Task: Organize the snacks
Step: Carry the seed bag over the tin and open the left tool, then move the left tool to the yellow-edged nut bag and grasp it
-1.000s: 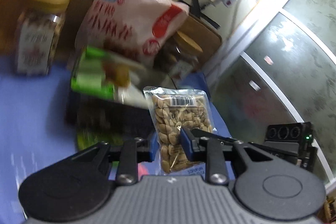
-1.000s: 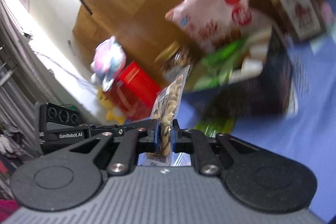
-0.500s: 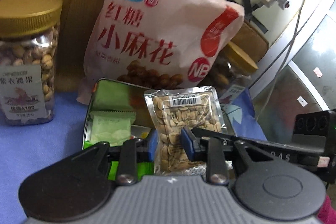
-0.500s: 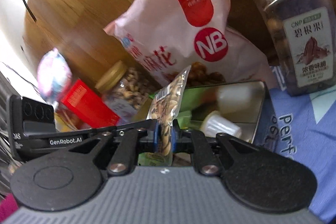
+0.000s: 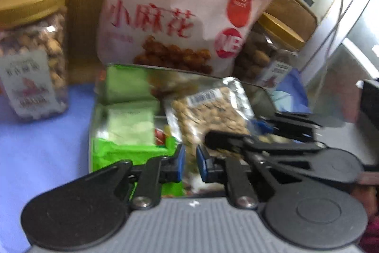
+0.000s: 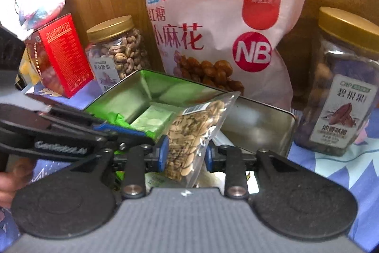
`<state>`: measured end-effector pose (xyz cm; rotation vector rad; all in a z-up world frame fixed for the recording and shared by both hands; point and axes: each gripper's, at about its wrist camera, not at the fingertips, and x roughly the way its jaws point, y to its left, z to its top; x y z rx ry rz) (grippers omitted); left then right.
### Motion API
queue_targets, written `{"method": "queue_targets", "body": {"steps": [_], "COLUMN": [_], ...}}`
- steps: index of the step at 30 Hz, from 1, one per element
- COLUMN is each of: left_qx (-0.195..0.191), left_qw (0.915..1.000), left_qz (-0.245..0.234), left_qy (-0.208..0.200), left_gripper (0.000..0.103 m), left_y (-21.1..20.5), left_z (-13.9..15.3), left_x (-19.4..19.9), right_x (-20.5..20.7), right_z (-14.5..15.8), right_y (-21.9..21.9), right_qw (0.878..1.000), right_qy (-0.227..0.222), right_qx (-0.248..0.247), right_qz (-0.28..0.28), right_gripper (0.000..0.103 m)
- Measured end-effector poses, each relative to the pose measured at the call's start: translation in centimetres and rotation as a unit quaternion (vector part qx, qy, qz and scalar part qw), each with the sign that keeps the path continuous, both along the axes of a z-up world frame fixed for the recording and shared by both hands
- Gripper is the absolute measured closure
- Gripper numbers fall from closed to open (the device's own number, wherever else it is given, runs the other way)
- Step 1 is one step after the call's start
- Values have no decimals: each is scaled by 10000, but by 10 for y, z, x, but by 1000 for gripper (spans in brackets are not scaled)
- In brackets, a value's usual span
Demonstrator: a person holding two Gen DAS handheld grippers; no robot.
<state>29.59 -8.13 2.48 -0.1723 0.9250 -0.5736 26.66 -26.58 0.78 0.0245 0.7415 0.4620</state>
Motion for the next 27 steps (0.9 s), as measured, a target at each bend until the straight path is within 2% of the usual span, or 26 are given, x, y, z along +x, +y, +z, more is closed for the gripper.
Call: {"method": "queue_targets", "body": {"steps": [4, 8, 11, 13, 16, 19, 24, 27], "left_qx": [105, 63, 228, 297, 175, 175, -42, -217], "left_qw": [9999, 10000, 9996, 9991, 9994, 9985, 9966, 9972], "left_qz": [-5, 23, 76, 113, 157, 173, 77, 32], "left_qy": [-23, -5, -139, -267, -261, -499, -814, -709], "left_gripper": [89, 89, 87, 87, 86, 82, 79, 77], "left_y": [-16, -15, -10, -13, -8, -1, 23, 45], "left_z": [0, -1, -1, 0, 5, 18, 40, 39], "left_x": [-11, -10, -10, -10, -10, -20, -52, -74], "right_x": [2, 3, 3, -1, -14, -26, -64, -94], "right_z": [3, 4, 5, 8, 17, 28, 51, 50], "right_y": [-8, -10, -9, -7, -6, -14, -38, -48], "right_qw": [10000, 9999, 9999, 9998, 9990, 9975, 9937, 9925], "right_qy": [55, 87, 67, -26, -277, -521, -909, -844], "right_qx": [-33, -87, -88, -173, -240, -253, 209, 747], "right_qz": [4, 10, -2, -95, -238, -413, -618, -473], "right_gripper": [70, 70, 67, 64, 56, 56, 56, 56]}}
